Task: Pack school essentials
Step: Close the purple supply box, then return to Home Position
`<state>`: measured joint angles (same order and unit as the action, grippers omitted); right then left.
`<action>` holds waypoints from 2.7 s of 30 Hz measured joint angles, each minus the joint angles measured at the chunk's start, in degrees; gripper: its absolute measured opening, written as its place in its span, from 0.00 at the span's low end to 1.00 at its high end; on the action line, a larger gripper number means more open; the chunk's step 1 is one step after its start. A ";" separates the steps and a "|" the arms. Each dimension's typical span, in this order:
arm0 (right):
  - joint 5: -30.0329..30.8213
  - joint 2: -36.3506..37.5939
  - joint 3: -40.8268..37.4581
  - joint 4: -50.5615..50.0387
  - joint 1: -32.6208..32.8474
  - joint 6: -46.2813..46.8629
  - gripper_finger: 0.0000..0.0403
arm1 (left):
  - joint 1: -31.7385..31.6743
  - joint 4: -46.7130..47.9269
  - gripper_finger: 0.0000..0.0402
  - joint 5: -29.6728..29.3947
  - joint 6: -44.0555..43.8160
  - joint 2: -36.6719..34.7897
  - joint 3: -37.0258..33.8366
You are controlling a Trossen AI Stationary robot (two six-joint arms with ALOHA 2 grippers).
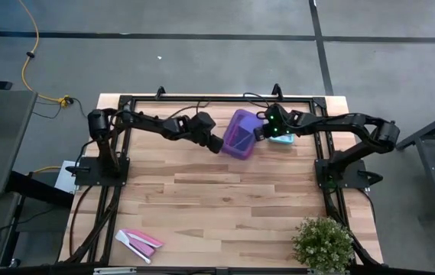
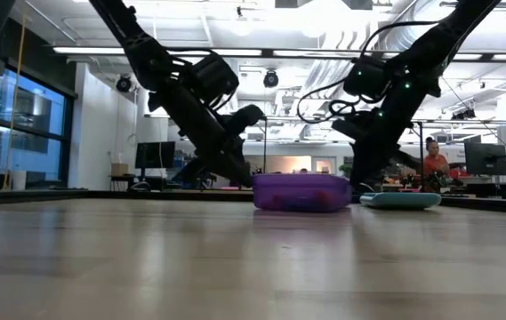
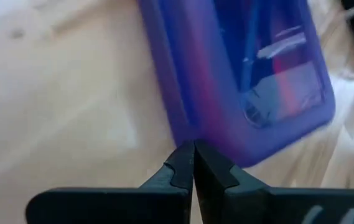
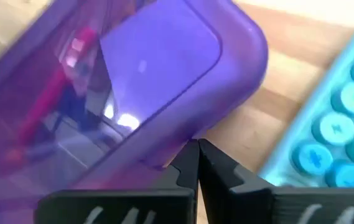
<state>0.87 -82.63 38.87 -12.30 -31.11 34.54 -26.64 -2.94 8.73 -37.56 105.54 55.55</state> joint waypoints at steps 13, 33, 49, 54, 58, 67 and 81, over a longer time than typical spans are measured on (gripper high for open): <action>-4.50 -2.83 0.00 7.98 0.07 0.62 0.00 | 6.10 -2.12 0.00 -1.20 -5.27 0.96 0.04; -6.41 -1.95 0.00 5.84 0.55 -1.75 0.00 | 2.03 3.24 0.00 -7.51 -2.31 -3.95 0.09; -5.89 -2.51 0.00 2.62 9.97 0.92 0.00 | -1.15 2.69 0.00 -8.53 -0.22 -3.74 0.04; -3.83 -1.52 0.00 0.68 9.65 -1.36 0.00 | -1.41 4.08 0.00 -8.28 3.67 -4.55 0.02; 1.04 3.94 0.00 -3.43 8.75 -7.79 0.00 | -3.01 7.18 0.00 -9.26 7.07 -11.05 0.02; 4.49 26.57 0.00 -2.08 9.63 -24.10 0.00 | 0.30 3.88 0.00 -13.68 19.61 -34.97 0.02; -8.53 47.98 0.00 7.36 17.29 -26.03 0.00 | 26.85 -4.56 0.00 -19.17 29.31 -49.39 0.04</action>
<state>-7.66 -34.65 38.87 -4.94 -13.83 8.51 0.20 -7.49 -10.44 -8.26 56.15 55.59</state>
